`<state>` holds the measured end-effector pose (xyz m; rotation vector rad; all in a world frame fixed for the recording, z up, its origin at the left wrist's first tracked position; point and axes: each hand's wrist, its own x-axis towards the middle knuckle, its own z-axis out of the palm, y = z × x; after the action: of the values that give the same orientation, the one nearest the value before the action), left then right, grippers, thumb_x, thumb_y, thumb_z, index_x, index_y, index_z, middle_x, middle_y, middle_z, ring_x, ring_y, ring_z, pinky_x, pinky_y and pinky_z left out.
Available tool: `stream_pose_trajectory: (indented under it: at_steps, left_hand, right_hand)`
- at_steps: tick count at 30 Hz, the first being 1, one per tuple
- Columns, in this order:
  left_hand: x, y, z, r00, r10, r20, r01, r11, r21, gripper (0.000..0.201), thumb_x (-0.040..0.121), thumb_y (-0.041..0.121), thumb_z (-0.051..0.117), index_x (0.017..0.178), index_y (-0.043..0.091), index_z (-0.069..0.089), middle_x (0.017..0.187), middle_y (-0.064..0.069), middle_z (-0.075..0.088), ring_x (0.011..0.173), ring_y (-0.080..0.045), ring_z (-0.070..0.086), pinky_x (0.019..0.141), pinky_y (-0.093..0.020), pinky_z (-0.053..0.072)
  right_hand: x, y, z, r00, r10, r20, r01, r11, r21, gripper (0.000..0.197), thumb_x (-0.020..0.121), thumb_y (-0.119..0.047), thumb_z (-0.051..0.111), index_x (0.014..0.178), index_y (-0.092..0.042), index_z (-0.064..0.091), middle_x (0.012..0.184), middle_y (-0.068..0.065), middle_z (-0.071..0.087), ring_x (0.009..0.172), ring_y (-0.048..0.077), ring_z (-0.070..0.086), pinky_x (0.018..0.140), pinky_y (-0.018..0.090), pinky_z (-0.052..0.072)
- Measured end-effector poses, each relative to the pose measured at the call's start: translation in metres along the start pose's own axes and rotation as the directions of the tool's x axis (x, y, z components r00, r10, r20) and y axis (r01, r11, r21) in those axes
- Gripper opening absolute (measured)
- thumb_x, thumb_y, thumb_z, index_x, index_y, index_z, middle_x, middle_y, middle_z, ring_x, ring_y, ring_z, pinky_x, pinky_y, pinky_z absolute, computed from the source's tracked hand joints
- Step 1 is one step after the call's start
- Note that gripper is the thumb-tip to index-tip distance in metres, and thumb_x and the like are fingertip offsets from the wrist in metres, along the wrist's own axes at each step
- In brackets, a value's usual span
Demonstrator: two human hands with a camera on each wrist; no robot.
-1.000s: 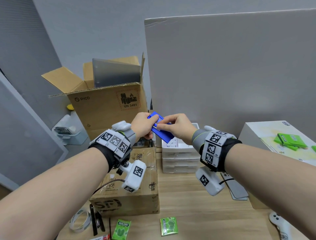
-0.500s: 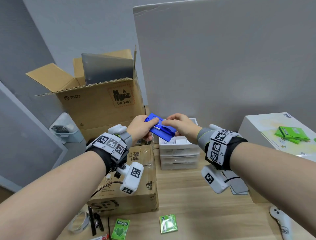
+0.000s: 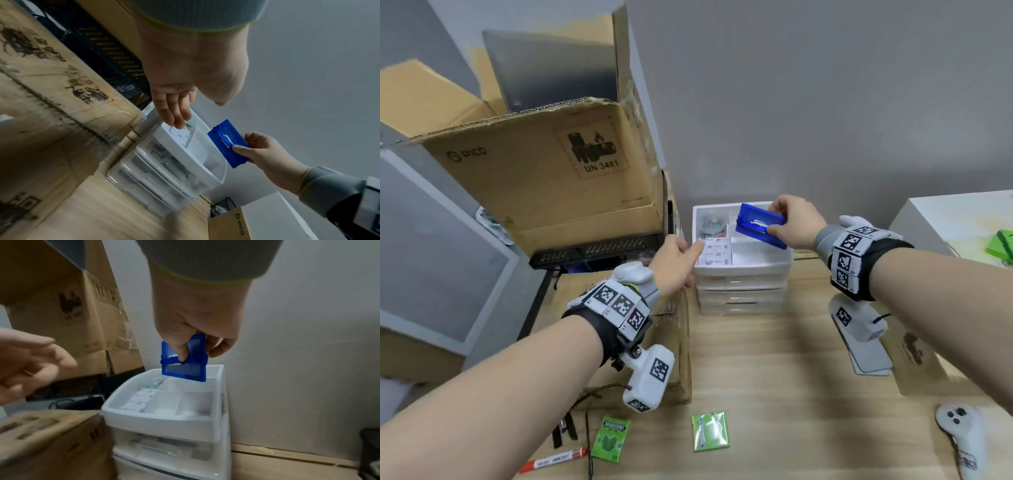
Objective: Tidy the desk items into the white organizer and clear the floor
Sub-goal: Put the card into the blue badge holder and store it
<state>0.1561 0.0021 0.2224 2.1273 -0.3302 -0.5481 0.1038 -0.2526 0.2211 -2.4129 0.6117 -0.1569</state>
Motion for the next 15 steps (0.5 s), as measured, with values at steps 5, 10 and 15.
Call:
stream_pose_trajectory:
  at_steps: [5, 10, 15]
  left_hand:
    - [0.009, -0.023, 0.01, 1.0, -0.004, 0.011, 0.004, 1.0, 0.006, 0.036, 0.101, 0.039, 0.049, 0.112, 0.005, 0.051, 0.082, -0.013, 0.063, 0.058, -0.02, 0.059, 0.054, -0.029, 0.049]
    - [0.012, -0.032, 0.015, 1.0, 0.001, 0.031, -0.001, 1.0, 0.009, 0.032, 0.102, 0.038, 0.048, 0.106, 0.008, 0.056, 0.078, -0.012, 0.065, 0.058, -0.018, 0.059, 0.056, -0.027, 0.05]
    - [0.016, -0.031, 0.017, 0.999, 0.001, 0.041, 0.0, 1.0, -0.009, 0.034, 0.102, 0.035, 0.049, 0.107, 0.002, 0.056, 0.076, -0.011, 0.063, 0.058, -0.018, 0.059, 0.054, -0.025, 0.048]
  right_hand:
    - [0.038, 0.018, 0.016, 0.991, -0.131, 0.028, 0.134, 0.971, -0.196, 0.025, 0.081, -0.013, 0.063, 0.103, -0.022, 0.064, 0.103, 0.001, 0.07, 0.095, 0.027, 0.062, 0.084, 0.04, 0.053]
    - [0.053, 0.027, 0.039, 0.976, -0.188, 0.11, 0.212, 0.939, -0.271, 0.022, 0.082, -0.01, 0.06, 0.1, -0.022, 0.065, 0.099, 0.002, 0.07, 0.087, 0.026, 0.061, 0.078, 0.037, 0.052]
    - [0.057, 0.031, 0.048, 0.975, -0.185, 0.122, 0.217, 0.912, -0.348, 0.027, 0.087, -0.009, 0.053, 0.108, -0.021, 0.066, 0.099, 0.004, 0.071, 0.089, 0.031, 0.062, 0.075, 0.033, 0.046]
